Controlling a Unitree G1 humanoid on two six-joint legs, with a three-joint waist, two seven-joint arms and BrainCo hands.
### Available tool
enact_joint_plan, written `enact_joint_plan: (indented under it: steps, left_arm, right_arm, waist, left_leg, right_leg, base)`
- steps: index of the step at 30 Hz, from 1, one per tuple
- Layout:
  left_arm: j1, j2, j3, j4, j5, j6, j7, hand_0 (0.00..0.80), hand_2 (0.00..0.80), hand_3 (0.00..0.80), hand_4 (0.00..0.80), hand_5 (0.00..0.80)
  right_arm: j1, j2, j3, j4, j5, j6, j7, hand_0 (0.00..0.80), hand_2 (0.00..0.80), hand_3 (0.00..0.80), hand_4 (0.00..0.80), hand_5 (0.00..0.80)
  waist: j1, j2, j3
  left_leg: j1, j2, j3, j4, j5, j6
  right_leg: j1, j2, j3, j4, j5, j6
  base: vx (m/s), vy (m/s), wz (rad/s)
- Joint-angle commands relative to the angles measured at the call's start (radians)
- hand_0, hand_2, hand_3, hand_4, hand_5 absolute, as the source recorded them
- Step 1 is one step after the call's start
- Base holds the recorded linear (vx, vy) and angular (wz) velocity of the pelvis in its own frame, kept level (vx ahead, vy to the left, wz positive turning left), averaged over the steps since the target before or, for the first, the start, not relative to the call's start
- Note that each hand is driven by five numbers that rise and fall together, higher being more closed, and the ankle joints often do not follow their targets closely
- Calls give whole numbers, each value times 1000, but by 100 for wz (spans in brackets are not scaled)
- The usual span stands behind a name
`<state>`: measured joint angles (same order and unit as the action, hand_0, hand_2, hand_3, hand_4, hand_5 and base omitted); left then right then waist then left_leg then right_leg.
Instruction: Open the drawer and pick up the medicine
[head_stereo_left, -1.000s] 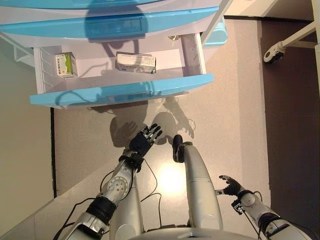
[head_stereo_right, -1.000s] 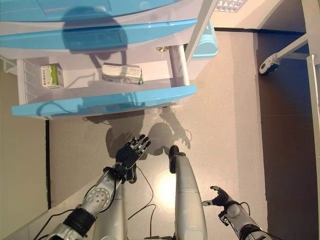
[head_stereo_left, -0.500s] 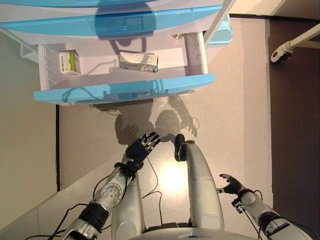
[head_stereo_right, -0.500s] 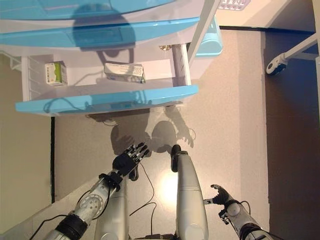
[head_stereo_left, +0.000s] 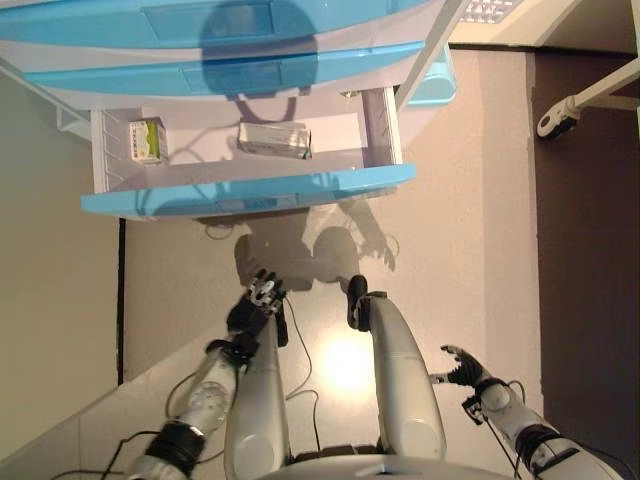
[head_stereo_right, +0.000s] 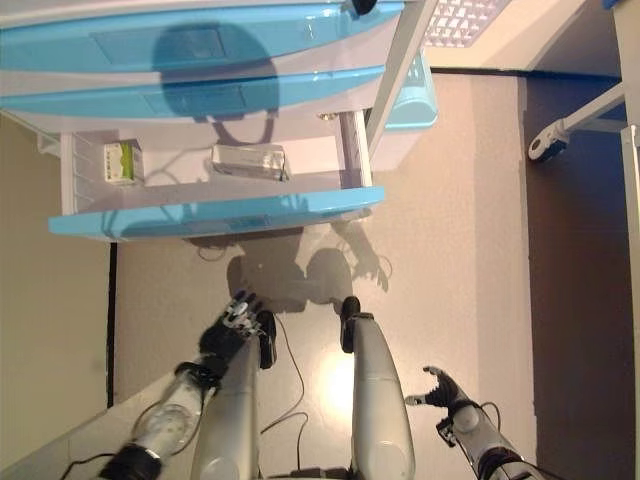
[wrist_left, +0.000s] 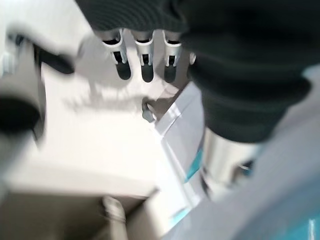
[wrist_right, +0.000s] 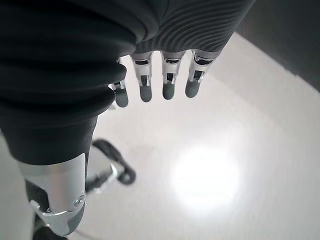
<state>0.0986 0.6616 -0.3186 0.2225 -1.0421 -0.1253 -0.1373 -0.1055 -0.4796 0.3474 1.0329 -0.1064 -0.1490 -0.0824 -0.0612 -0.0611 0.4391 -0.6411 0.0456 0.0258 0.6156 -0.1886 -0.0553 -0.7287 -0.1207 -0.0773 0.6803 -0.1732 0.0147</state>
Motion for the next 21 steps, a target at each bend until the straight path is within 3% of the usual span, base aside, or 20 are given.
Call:
enact_joint_plan:
  steps: [1, 3, 5, 6, 8, 9, 10, 12, 13, 16, 18, 20, 21]
  left_arm:
    - [66, 53, -33, -17, 351, -21, -36, 0, 0, 0, 0, 0]
    - [47, 51, -39, 75, 536, -24, -36, 0, 0, 0, 0, 0]
    - [37, 12, -34, 149, 580, -23, -25, 0, 0, 0, 0, 0]
    - [17, -61, -10, 264, 705, -30, 20, 0, 0, 0, 0, 0]
    - [-5, -133, 22, 427, 855, -31, 76, 0, 0, 0, 0, 0]
    - [-5, -133, 22, 427, 855, -31, 76, 0, 0, 0, 0, 0]
    - [-27, -197, 66, 571, 961, -25, 133, 0, 0, 0, 0, 0]
    - [-42, -243, 113, 689, 1019, -15, 182, 0, 0, 0, 0, 0]
    - [-43, -243, 113, 689, 1019, -15, 182, 0, 0, 0, 0, 0]
    - [-59, -285, 188, 843, 1078, -19, 256, 0, 0, 0, 0, 0]
    - [-60, -293, 204, 872, 1081, -17, 260, 0, 0, 0, 0, 0]
    - [-55, -312, 262, 964, 1079, -3, 248, 0, 0, 0, 0, 0]
    - [-55, -312, 262, 964, 1079, -3, 248, 0, 0, 0, 0, 0]
  right_arm:
    - [53, -78, 1, -6, 29, -11, 13, 0, 0, 0, 0, 0]
    - [55, -78, -7, -13, 59, -15, 29, 0, 0, 0, 0, 0]
    - [57, -72, -16, -16, 77, -17, 34, 0, 0, 0, 0, 0]
    - [66, -53, -45, -39, 121, -23, 38, 0, 0, 0, 0, 0]
    - [76, -38, -80, -43, 167, -31, 39, 0, 0, 0, 0, 0]
    - [76, -38, -80, -43, 167, -31, 39, 0, 0, 0, 0, 0]
    - [95, -28, -115, -94, 201, -41, 38, 0, 0, 0, 0, 0]
    - [118, -31, -145, -176, 229, -54, 42, 0, 0, 0, 0, 0]
    - [119, -31, -146, -177, 229, -54, 42, 0, 0, 0, 0, 0]
    - [172, -73, -215, -389, 251, -83, 53, 0, 0, 0, 0, 0]
    - [193, -91, -239, -456, 244, -91, 55, 0, 0, 0, 0, 0]
    - [240, -159, -317, -682, 216, -113, 73, 0, 0, 0, 0, 0]
    - [241, -159, -318, -683, 216, -112, 73, 0, 0, 0, 0, 0]
  waist:
    - [-21, 22, -81]
    - [-24, 27, -91]
    - [-25, 29, -93]
    - [-28, 26, -98]
    - [-28, 23, -101]
    - [-28, 23, -101]
    - [-28, 17, -104]
    - [-27, 10, -106]
    - [-26, 10, -106]
    - [-24, -1, -114]
    - [-22, -2, -118]
    - [-20, -7, -138]
    - [-20, -7, -141]
  left_leg:
    - [30, -63, 47, -130, 87, 90]
    - [93, -66, 41, -198, 106, 85]
    - [124, -69, 40, -226, 114, 84]
    - [159, -72, 50, -277, 157, 84]
    - [204, -72, 55, -310, 163, 82]
    - [204, -72, 55, -310, 163, 82]
    - [237, -71, 60, -326, 162, 80]
    - [265, -68, 66, -336, 158, 79]
    - [265, -68, 66, -336, 158, 79]
    - [315, -65, 71, -361, 155, 75]
    - [331, -65, 72, -371, 155, 73]
    - [363, -63, 78, -399, 157, 68]
    - [361, -64, 78, -402, 161, 68]
  right_leg:
    - [98, 27, -14, -177, 142, 55]
    - [153, 23, -19, -225, 150, 65]
    - [180, 22, -21, -246, 154, 68]
    - [215, 22, -30, -294, 187, 64]
    - [255, 25, -29, -322, 192, 66]
    - [255, 25, -29, -322, 192, 66]
    - [292, 27, -27, -348, 197, 70]
    - [320, 29, -19, -367, 202, 74]
    - [321, 29, -19, -367, 202, 74]
    - [367, 35, -13, -399, 209, 82]
    - [382, 35, -13, -408, 211, 85]
    - [415, 39, -11, -437, 214, 93]
    - [413, 39, -11, -439, 218, 92]
  base:
    - [106, 35, 8]
    - [135, 41, 8]
    - [42, 12, 2]
    - [9, 24, -7]
    - [37, 21, -6]
    - [70, 17, -4]
    - [73, 20, -4]
    - [69, 19, -8]
    - [50, 12, -6]
    - [59, 16, -7]
    - [60, 15, -13]
    - [66, 22, -12]
    - [78, 19, -12]
